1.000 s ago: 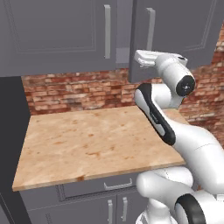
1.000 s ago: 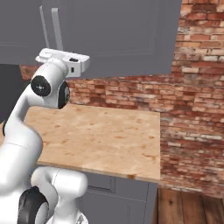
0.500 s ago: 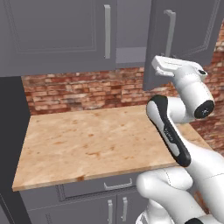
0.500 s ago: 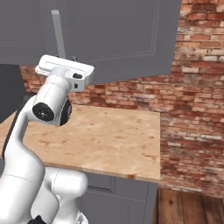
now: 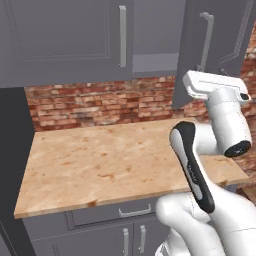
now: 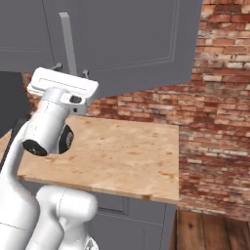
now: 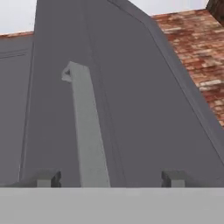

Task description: Open the cabinet directly in front. Then move the beer and the mug to the dining counter with the jar on it.

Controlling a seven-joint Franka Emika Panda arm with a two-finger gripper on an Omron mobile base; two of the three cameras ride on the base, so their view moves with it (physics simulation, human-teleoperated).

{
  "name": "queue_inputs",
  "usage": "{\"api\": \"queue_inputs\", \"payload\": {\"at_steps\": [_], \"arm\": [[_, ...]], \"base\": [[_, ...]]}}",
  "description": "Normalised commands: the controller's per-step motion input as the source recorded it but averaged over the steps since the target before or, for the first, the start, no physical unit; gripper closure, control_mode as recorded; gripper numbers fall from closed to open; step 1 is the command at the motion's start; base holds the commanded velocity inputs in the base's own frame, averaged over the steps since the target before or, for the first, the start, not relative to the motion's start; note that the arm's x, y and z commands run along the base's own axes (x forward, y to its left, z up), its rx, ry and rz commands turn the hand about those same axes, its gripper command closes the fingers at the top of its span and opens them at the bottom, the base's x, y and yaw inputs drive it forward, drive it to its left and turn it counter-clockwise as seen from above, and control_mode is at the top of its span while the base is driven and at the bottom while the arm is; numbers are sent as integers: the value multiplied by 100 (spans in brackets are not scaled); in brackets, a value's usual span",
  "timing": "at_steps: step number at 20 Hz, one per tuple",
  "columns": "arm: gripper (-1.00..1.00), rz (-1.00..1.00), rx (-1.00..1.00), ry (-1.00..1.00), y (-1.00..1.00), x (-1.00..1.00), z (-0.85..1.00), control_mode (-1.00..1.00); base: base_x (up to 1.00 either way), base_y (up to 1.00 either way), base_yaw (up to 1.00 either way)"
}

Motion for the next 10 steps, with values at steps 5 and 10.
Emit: {"api": "queue_inputs", "payload": {"at_steps": [5,10], "arm": [[-100,-13,-14,-9,97,-91,-9,-100],[-100,-36,-19,-1,100,-9,-5,-100]], "base": [[0,0,0],[0,0,0]]}}
